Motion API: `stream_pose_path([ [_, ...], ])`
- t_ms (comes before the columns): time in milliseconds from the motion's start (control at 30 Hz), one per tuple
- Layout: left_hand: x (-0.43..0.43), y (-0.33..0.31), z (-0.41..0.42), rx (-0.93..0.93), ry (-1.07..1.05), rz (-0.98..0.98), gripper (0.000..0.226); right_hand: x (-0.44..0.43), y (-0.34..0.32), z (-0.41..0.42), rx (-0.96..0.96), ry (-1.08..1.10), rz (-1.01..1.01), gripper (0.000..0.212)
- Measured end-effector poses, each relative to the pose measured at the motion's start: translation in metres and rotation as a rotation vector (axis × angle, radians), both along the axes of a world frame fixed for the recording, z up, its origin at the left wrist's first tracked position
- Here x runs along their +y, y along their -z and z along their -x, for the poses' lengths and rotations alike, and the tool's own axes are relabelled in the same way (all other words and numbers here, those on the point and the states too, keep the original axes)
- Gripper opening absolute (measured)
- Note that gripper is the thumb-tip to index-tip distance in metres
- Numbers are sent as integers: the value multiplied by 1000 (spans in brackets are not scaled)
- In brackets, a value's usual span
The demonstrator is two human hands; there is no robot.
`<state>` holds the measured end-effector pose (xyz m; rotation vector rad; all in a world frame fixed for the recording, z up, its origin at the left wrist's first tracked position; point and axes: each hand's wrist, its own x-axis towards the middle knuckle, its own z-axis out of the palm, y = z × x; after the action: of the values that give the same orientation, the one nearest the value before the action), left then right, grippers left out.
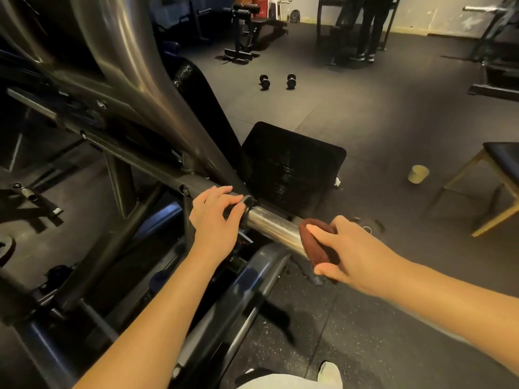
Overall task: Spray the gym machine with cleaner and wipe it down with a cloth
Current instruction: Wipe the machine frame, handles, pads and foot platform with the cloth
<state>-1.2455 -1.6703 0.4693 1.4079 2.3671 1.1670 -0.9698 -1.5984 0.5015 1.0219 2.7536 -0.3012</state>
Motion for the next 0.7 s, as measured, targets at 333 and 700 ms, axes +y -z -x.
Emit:
stream_pose_path([
  [333, -1, -10, 5, 88, 51, 77, 30, -6, -2, 116, 16, 60, -127, 79],
  [700, 31, -46, -73, 239, 512, 194, 15, -39, 7, -48, 42, 252, -124, 80],
])
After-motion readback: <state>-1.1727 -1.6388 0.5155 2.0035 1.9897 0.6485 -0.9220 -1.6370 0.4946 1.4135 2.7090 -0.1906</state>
